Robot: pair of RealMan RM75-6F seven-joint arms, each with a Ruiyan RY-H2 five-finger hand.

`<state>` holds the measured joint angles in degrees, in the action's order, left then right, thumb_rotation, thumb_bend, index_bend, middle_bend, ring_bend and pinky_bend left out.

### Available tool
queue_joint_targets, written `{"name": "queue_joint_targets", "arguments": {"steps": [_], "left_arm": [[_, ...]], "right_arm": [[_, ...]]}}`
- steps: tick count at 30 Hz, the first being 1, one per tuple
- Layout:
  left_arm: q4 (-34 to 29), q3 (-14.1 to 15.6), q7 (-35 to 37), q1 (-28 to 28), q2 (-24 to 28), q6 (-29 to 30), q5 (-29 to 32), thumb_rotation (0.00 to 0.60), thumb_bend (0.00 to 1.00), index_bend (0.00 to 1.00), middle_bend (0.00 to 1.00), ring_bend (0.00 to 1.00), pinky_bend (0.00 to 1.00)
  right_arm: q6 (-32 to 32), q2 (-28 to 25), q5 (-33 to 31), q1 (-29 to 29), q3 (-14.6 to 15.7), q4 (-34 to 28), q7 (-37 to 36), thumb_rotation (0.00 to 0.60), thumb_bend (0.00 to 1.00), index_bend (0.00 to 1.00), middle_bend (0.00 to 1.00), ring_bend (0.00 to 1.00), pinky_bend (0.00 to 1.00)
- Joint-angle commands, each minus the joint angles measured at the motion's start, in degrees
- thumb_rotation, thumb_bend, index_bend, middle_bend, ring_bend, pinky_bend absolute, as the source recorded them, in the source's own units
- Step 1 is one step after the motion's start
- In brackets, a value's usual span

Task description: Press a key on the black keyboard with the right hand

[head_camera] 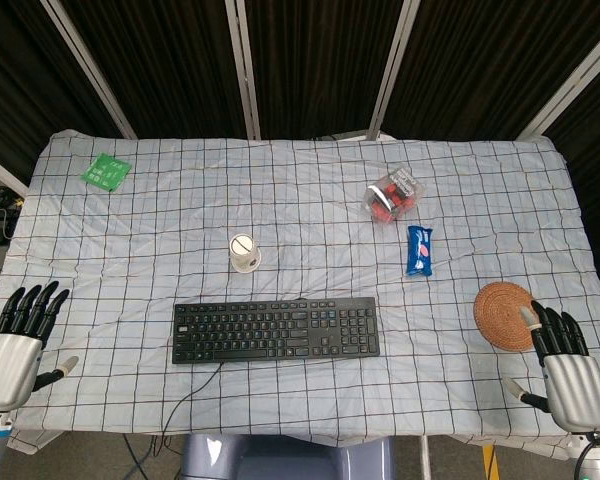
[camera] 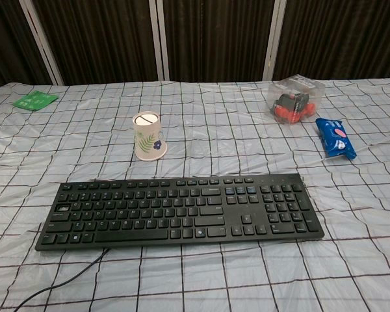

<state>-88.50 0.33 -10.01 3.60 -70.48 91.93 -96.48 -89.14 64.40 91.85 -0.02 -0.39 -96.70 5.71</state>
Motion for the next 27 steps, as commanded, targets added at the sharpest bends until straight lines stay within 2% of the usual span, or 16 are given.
{"name": "queue_joint_targets", "arguments": {"steps": [1,25,26,27], "left_arm": [[0.0,0.0,-0.1,0.0,0.0,0.0,0.0,0.6,0.07,0.0,0.0,0.0,0.0],[-0.1,-0.1,0.3,-0.3,0.2,0.5,0.4,0.6,0.07,0.0,0.0,0.0,0.0],[-0.1,-0.1,0.3,-0.4,0.2,0.5,0.4,0.6,0.07,0.0,0.0,0.0,0.0],[-0.1,-0.1,0.4,-0.4,0.3,0.6,0.4,0.6,0.07,0.0,0.0,0.0,0.0]], "right_arm": [[0.1,0.0,0.0,0.0,0.1,0.0,0.1,0.6,0.11,0.0,0.0,0.0,0.0],[2.0,-0.5,0.8,0.6,1.0,-0.8,0.1,0.6,0.11,0.0,0.0,0.0,0.0],[2.0,-0.6,0.9,0.6,1.0,-0.8,0.1,0.6,0.11,0.0,0.02,0.01,0.0],[2.1,-0.7,1.3,0.7,1.2,-0.9,-0.1,0.6,0.11,0.0,0.1,0.08,0.06]]}}
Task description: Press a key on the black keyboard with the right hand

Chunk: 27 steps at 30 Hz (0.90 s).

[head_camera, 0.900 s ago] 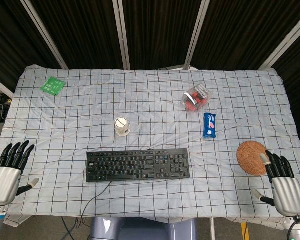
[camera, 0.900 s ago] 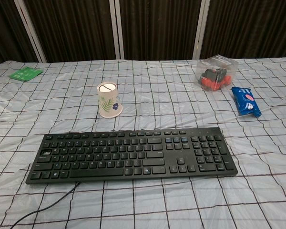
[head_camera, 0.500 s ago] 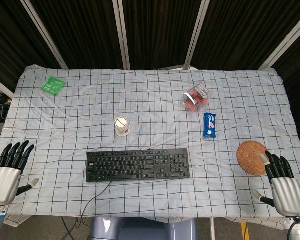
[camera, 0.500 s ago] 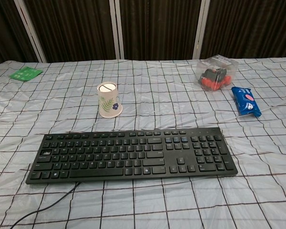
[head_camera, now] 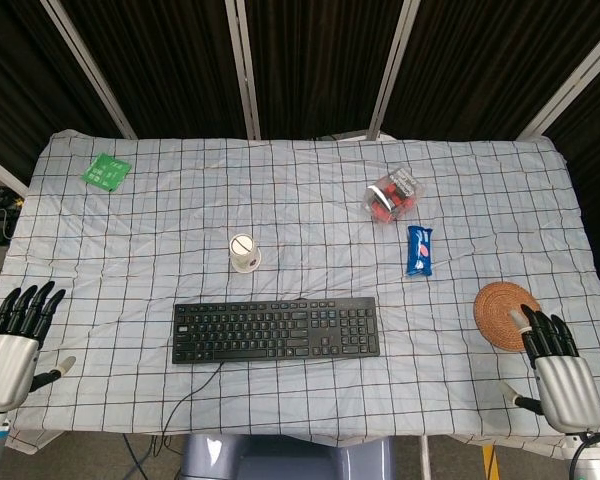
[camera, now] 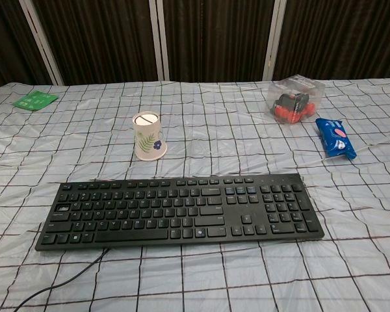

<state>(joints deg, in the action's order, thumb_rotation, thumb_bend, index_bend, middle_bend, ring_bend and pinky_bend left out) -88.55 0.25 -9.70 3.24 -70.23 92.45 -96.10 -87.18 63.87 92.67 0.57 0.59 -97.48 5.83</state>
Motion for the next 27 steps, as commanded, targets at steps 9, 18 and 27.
{"name": "queue_joint_targets", "arguments": {"steps": [9,18,27], "left_arm": [[0.3,-0.4,0.8,-0.4,-0.1,1.0,0.3,0.6,0.07,0.0,0.0,0.0,0.0],[1.2,-0.8,2.0,-0.3,-0.8,2.1,-0.4,0.6,0.07,0.0,0.0,0.0,0.0],[1.2,-1.2,2.9,-0.2,-0.5,1.9,0.4,0.6,0.07,0.0,0.0,0.0,0.0]], "right_arm": [[6.5,-1.3,7.3,4.4,3.0,-3.1,1.2,0.6,0.23,0.02,0.82,0.75,0.65],[19.8,1.6,-0.6,9.7,1.7,-13.5,11.7,0.6,0.39,0.05,0.9,0.86,0.74],[27.1,6.6,-12.1,13.3,0.7,-18.8,23.6,0.6,0.43,0.06,0.91,0.87,0.74]]}}
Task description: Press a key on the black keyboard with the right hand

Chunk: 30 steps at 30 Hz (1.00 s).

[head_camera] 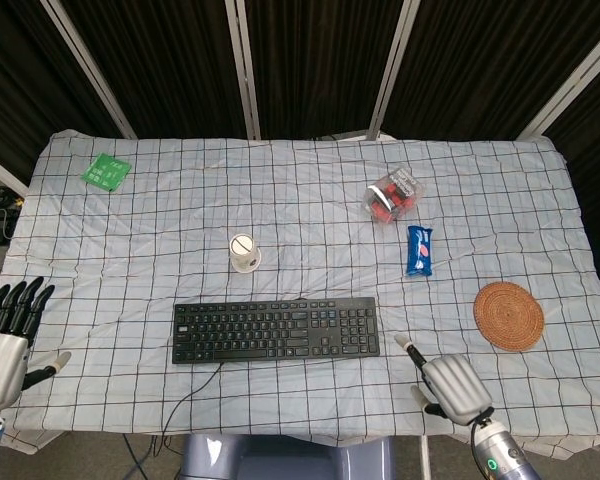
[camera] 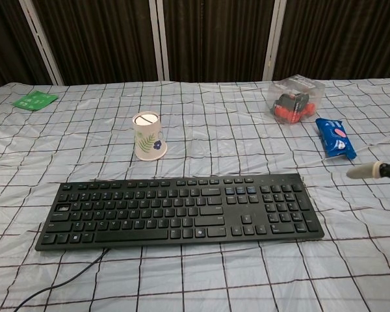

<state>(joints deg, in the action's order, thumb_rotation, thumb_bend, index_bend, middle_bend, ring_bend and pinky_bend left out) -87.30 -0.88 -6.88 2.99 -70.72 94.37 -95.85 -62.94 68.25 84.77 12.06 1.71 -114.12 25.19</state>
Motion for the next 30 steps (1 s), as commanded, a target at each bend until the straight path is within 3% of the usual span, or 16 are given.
{"name": "queue_joint_targets", "arguments": {"steps": [1,13,30], "left_arm": [[-0.1,-0.1,0.0,0.1,0.0,-0.1,0.1,0.6,0.07,0.0,0.0,0.0,0.0],[-0.3,-0.4,0.2,0.2,0.0,-0.5,0.9,0.6,0.07,0.0,0.0,0.0,0.0],[-0.8,-0.4,0.2,0.2,0.1,-0.7,1.1,0.6,0.07,0.0,0.0,0.0,0.0]], "right_arm": [[3.2,2.8,-5.4,2.1,-0.4,-2.3,5.5,0.6,0.43,0.06,0.91,0.87,0.74],[3.8,8.4,-15.5,4.5,-0.1,-1.9,10.6,0.6,0.43,0.1,0.91,0.87,0.74],[2.3,12.2,-22.3,7.5,-0.6,0.3,11.0,0.6,0.44,0.11,0.91,0.87,0.74]]}}
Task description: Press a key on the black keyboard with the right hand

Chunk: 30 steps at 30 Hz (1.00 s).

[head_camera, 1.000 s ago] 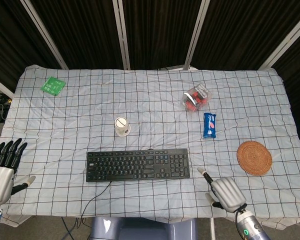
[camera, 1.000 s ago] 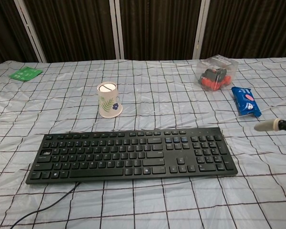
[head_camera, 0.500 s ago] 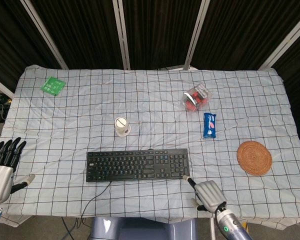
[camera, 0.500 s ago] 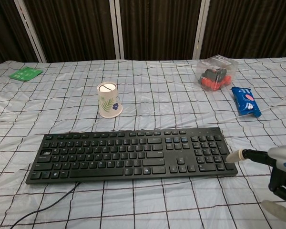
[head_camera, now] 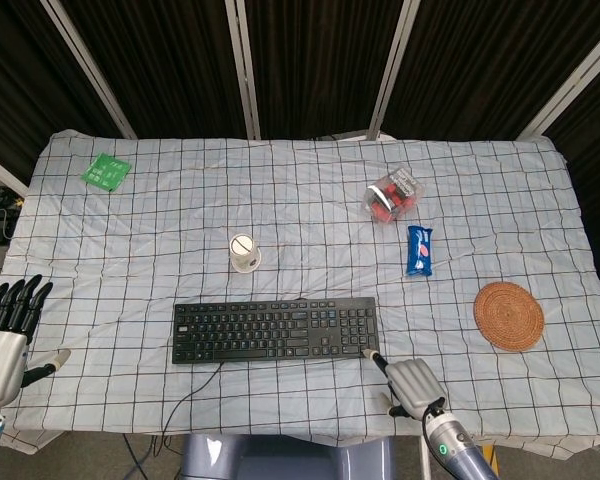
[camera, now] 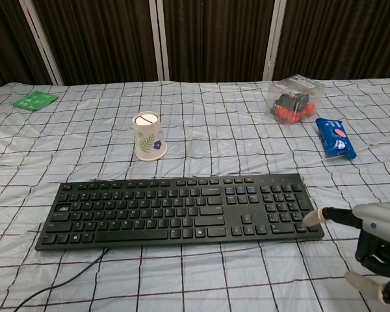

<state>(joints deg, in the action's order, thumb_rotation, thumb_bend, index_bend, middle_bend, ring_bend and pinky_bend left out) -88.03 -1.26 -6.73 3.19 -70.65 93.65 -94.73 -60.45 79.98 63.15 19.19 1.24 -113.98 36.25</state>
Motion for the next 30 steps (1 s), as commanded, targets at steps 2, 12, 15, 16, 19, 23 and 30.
{"name": "queue_joint_targets", "arguments": {"steps": [2,12,15,16,19,23,30], "left_arm": [[-0.1,-0.1,0.1,0.0,0.0,-0.1,0.1,0.6,0.07,0.0,0.0,0.0,0.0],[-0.3,-0.2,0.4,0.2,0.1,-0.5,0.6,0.6,0.07,0.0,0.0,0.0,0.0],[-0.4,-0.2,0.3,0.2,0.1,-0.6,0.7,0.6,0.07,0.0,0.0,0.0,0.0],[-0.4,-0.2,0.3,0.2,0.1,-0.6,0.6,0.6,0.07,0.0,0.0,0.0,0.0],[-0.5,-0.2,0.2,0.2,0.1,-0.6,0.6,0.6,0.07,0.0,0.0,0.0,0.0],[-0.6,-0.3,0.3,0.2,0.1,-0.8,1.0,0.6,0.07,0.0,0.0,0.0,0.0],[-0.6,-0.3,0.2,0.3,0.1,-0.9,1.1,0.6,0.07,0.0,0.0,0.0,0.0]], "right_arm": [[-0.3,0.9,-1.3,0.7,-0.3,0.5,-0.1,0.6,0.44,0.11,0.91,0.87,0.74],[-1.0,2.4,-3.8,1.7,0.0,1.7,0.1,0.6,0.44,0.11,0.91,0.87,0.74],[-1.3,2.9,-4.1,1.9,0.1,1.9,-0.1,0.6,0.44,0.11,0.91,0.87,0.74],[-1.4,3.1,-4.2,2.0,0.1,2.0,-0.1,0.6,0.44,0.11,0.91,0.87,0.74],[-1.7,3.8,-4.7,2.3,-0.2,2.3,-0.1,0.6,0.44,0.11,0.91,0.87,0.74],[-2.0,4.7,-5.8,2.8,-0.3,2.5,-0.3,0.6,0.45,0.11,0.91,0.87,0.74],[-2.9,6.9,-6.8,3.5,-0.1,2.9,0.4,0.6,0.45,0.11,0.91,0.87,0.74]]}}
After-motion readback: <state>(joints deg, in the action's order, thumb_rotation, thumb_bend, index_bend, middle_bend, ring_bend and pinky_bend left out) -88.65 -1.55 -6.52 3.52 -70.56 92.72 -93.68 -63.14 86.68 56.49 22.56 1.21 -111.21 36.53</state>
